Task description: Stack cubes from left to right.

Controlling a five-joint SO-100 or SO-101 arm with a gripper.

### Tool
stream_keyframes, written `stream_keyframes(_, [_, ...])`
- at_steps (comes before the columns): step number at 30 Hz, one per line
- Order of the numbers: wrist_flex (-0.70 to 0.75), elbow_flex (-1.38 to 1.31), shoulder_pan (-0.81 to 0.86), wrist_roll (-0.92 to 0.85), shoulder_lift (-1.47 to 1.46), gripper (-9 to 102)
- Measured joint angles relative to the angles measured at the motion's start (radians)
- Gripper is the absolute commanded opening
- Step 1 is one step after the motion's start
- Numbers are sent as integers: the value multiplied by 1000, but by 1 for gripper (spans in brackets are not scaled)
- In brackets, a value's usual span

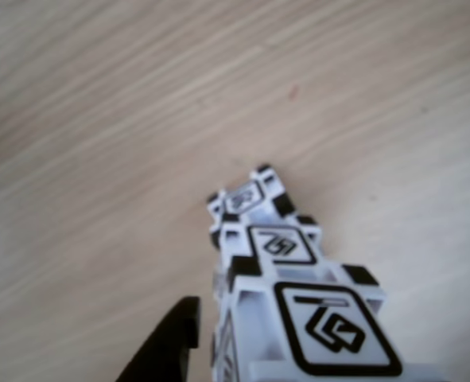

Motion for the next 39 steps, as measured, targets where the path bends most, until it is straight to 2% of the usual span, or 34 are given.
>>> stream_keyframes(11, [0,0,-192,-61,0,38])
stream_keyframes(14, [0,0,-210,-58,0,31])
stream_keyframes(21, [0,2,-262,-58,0,3])
stream_keyframes(39, [0,5,-279,-46,0,0])
